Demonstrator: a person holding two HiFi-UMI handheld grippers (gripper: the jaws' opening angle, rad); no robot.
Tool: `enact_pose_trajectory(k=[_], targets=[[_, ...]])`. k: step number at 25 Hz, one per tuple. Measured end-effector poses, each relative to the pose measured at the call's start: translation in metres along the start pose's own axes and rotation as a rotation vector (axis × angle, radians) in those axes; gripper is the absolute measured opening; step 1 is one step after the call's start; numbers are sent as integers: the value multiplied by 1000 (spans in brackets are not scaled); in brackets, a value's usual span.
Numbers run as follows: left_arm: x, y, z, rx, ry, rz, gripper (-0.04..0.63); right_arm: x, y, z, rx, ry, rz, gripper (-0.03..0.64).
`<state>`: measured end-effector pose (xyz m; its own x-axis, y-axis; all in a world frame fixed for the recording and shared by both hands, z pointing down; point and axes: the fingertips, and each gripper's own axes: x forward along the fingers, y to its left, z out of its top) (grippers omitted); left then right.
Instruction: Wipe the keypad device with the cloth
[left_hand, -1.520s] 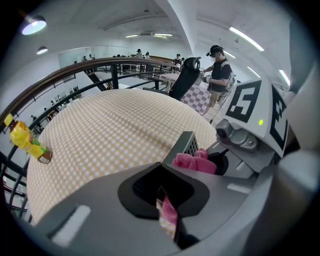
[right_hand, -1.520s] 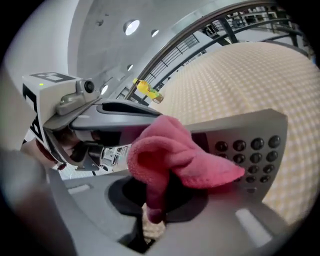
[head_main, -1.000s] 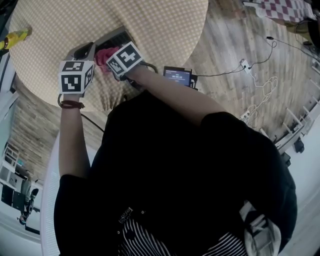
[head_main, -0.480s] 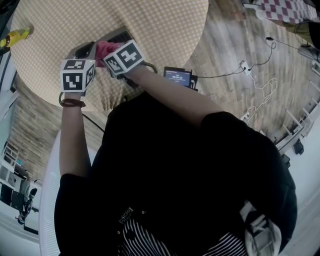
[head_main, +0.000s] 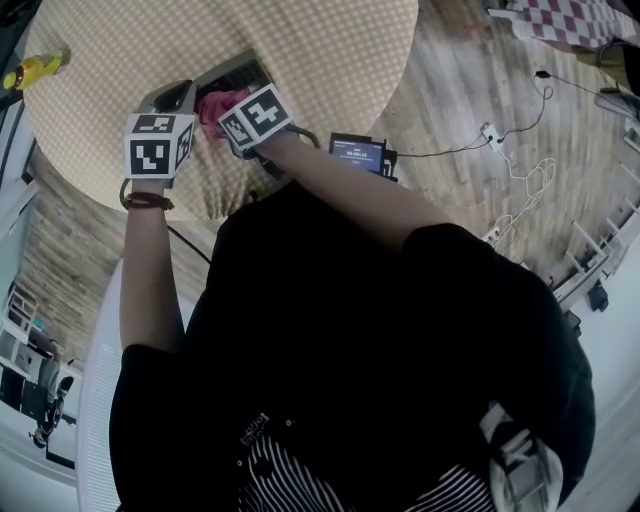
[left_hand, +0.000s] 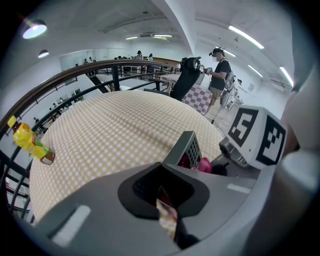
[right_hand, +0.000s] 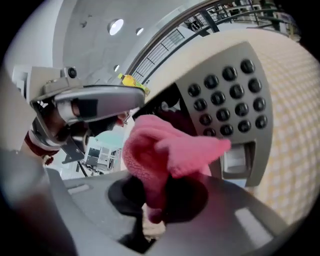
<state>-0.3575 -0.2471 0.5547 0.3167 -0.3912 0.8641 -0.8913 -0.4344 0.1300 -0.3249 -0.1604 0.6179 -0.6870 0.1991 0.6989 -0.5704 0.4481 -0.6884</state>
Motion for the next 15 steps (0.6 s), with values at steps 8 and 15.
enact_pose_trajectory(k=[8, 15], targets=[[-1, -2, 1, -4, -2, 2, 3, -22, 24, 43, -73, -70, 24, 61], [-1, -1, 0, -6, -5, 16, 3, 0, -1, -3, -37, -10, -19, 61]])
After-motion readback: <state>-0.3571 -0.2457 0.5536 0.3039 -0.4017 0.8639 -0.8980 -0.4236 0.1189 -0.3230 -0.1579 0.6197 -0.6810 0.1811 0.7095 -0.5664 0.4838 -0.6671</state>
